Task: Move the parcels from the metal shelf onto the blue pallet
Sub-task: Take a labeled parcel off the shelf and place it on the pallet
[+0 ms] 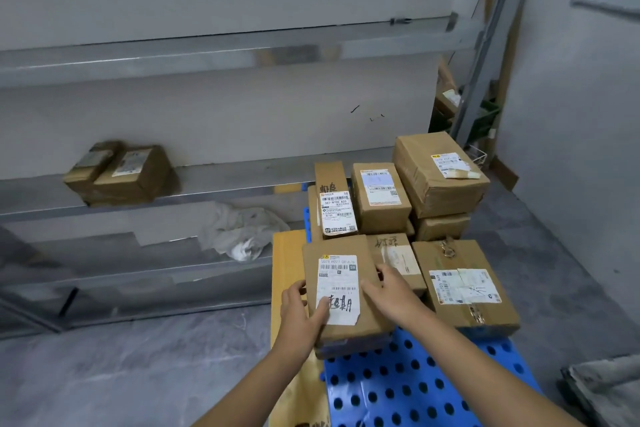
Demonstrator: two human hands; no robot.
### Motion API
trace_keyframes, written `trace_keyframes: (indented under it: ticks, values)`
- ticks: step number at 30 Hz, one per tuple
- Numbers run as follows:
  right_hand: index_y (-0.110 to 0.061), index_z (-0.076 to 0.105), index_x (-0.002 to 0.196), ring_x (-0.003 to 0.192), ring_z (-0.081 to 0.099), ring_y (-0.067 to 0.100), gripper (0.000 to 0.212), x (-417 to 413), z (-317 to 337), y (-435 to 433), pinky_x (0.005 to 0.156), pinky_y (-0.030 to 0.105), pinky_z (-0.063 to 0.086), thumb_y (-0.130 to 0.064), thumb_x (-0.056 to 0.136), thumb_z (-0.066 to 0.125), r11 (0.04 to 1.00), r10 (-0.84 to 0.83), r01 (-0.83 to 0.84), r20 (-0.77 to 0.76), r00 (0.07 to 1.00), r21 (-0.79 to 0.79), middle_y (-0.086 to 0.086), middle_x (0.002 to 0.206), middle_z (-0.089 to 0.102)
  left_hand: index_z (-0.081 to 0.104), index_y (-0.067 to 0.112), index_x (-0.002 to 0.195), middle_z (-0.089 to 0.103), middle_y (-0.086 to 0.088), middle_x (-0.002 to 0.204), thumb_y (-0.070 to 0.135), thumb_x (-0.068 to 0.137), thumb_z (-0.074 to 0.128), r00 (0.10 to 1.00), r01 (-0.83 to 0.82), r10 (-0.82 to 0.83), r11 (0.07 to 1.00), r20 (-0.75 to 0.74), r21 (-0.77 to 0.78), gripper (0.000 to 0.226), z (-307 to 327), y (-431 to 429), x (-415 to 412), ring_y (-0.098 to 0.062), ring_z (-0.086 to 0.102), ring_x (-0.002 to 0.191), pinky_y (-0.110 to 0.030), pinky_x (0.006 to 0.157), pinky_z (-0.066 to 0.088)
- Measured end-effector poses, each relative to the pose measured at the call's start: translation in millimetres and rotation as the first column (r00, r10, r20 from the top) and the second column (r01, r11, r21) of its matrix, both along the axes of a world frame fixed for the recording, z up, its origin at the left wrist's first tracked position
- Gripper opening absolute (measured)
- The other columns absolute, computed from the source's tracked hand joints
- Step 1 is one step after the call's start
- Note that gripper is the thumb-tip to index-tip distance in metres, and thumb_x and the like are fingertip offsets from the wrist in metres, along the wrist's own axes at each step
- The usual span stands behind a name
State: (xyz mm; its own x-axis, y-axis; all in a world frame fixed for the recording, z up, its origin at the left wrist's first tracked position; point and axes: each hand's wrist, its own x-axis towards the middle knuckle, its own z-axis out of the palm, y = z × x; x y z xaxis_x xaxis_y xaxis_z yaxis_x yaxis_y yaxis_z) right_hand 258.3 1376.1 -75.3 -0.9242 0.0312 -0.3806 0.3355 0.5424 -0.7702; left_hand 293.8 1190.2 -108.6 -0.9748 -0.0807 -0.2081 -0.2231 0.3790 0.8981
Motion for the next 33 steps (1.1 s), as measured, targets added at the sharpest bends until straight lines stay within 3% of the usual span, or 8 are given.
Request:
trace_keyframes:
  ticks: [5,9,13,17,22,28,31,33]
  values:
    - [-0.014,0.038,0.141,0.125,0.048,0.023,0.051,-7.1,5.7,7.1,0.105,0.039,0.041,-0.035,0.096,0.050,0.998,0.047,-0.046,-0.023,0.999,0.042,0.006,0.140,0.043,0.039,0.025,0.134,0.043,0.010,0.127,0.043,0.091,0.061,0.997,-0.041,0.040,0.999,0.064,0.026,0.051,0.9,1.9,0.8,0.000,0.052,0.104,-0.012,0.076,0.042]
    - [-0.011,0.037,0.140,0.132,0.038,0.024,0.052,-13.1,13.0,10.2,0.108,0.037,0.033,-0.037,0.096,0.049,0.991,0.070,-0.058,-0.102,0.992,0.121,0.008,0.143,0.036,0.046,0.027,0.117,0.061,0.006,0.118,0.034,0.092,0.063,0.989,-0.138,0.132,0.985,0.063,0.102,0.031,2.9,7.8,3.7,0.001,0.059,0.096,-0.013,0.068,0.044]
    - [-0.014,0.040,0.137,0.124,0.045,0.021,0.046,-14.0,12.8,5.7,0.102,0.033,0.037,-0.036,0.097,0.048,0.987,0.132,-0.122,-0.106,0.985,0.101,0.005,0.138,0.043,0.045,0.026,0.120,0.062,0.010,0.110,0.035,0.091,0.065,0.980,-0.192,0.181,0.968,0.080,0.165,0.036,2.8,10.9,7.2,-0.001,0.062,0.094,-0.014,0.065,0.047]
    - [-0.015,0.042,0.132,0.114,0.057,0.022,0.041,-5.6,5.5,1.2,0.099,0.043,0.047,-0.028,0.095,0.051,0.994,0.107,-0.108,-0.079,0.991,-0.004,0.004,0.130,0.054,0.049,0.028,0.123,0.063,0.015,0.109,0.033,0.091,0.065,0.982,-0.187,0.177,0.962,0.065,0.198,0.036,4.2,17.3,8.8,-0.001,0.063,0.096,-0.015,0.068,0.049]
    - [-0.019,0.040,0.137,0.103,0.058,0.017,0.042,-3.6,3.7,8.1,0.086,0.036,0.051,-0.021,0.095,0.050,0.997,-0.015,0.007,-0.121,0.993,-0.073,-0.002,0.120,0.055,0.048,0.028,0.128,0.063,0.016,0.113,0.032,0.093,0.063,0.989,-0.151,0.148,0.972,0.027,0.181,0.039,8.5,18.4,5.2,0.004,0.063,0.095,-0.011,0.066,0.050]
    - [-0.019,0.043,0.137,0.103,0.058,0.016,0.041,-0.3,-6.6,10.5,0.085,0.034,0.052,-0.020,0.096,0.050,0.997,-0.046,0.037,-0.150,0.988,-0.062,0.000,0.126,0.057,0.034,0.018,0.143,0.049,-0.004,0.135,0.036,0.089,0.068,0.997,-0.060,0.053,0.988,0.054,0.140,0.066,6.9,20.3,4.2,-0.019,0.056,0.118,-0.041,0.098,0.051]
    - [-0.019,0.041,0.139,0.104,0.056,0.013,0.043,1.7,-9.7,8.1,0.090,0.036,0.052,-0.022,0.097,0.050,0.997,-0.054,0.043,-0.168,0.984,-0.069,0.000,0.130,0.056,0.029,0.023,0.145,0.047,0.000,0.136,0.043,0.084,0.071,0.990,-0.071,0.043,0.974,0.135,0.216,0.077,9.2,17.5,3.7,-0.017,0.059,0.116,-0.039,0.095,0.054]
    - [-0.018,0.039,0.140,0.104,0.050,0.009,0.045,2.0,-11.6,4.8,0.088,0.028,0.046,-0.026,0.097,0.050,0.998,-0.053,0.045,-0.177,0.983,-0.049,0.001,0.134,0.053,0.033,0.027,0.140,0.056,0.006,0.127,0.048,0.082,0.071,0.978,-0.123,0.069,0.955,0.198,0.271,0.073,11.1,14.8,2.0,-0.011,0.063,0.106,-0.029,0.083,0.056]
